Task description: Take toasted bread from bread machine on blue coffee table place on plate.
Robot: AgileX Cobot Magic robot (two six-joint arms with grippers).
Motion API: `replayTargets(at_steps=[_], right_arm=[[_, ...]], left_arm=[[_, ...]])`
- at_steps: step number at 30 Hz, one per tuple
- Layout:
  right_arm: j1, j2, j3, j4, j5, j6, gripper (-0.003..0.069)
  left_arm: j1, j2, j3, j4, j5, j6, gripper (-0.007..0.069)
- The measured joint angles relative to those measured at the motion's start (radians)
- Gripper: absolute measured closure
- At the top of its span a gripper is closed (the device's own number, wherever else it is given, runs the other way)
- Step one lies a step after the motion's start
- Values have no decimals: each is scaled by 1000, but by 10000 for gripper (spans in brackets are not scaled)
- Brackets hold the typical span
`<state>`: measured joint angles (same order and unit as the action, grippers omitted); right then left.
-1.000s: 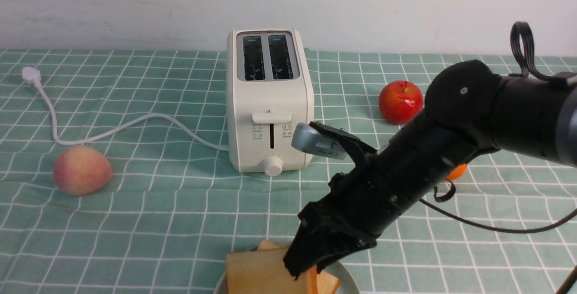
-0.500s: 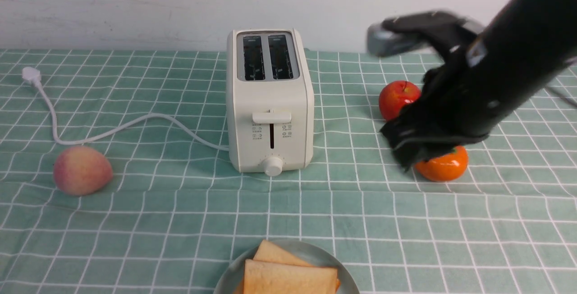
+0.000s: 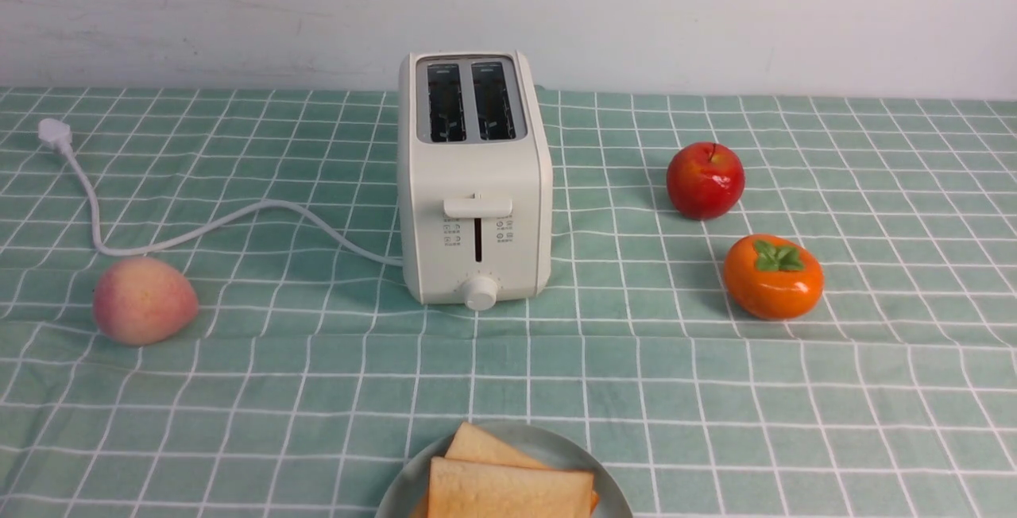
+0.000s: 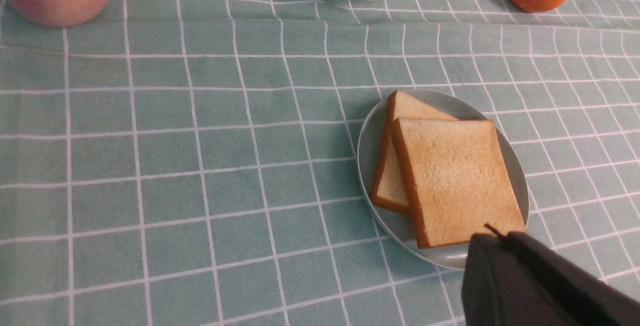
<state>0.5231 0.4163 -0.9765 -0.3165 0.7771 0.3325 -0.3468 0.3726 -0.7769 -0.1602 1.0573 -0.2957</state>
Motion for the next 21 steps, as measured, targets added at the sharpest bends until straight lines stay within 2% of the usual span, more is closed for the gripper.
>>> replayTargets(at_steps=[5, 8, 14, 21], right_arm=[[0, -249, 296, -42, -88, 106, 673], [0, -350, 427, -76, -230, 127, 669], [0, -421, 490, -92, -407, 131, 664], [0, -423, 495, -107, -412, 131, 658]], left_arm=[[0, 0, 0, 4, -85, 0, 638], [0, 0, 0, -1, -103, 0, 638], [0, -29, 16, -1, -147, 64, 638], [0, -202, 171, -5, -332, 70, 638]])
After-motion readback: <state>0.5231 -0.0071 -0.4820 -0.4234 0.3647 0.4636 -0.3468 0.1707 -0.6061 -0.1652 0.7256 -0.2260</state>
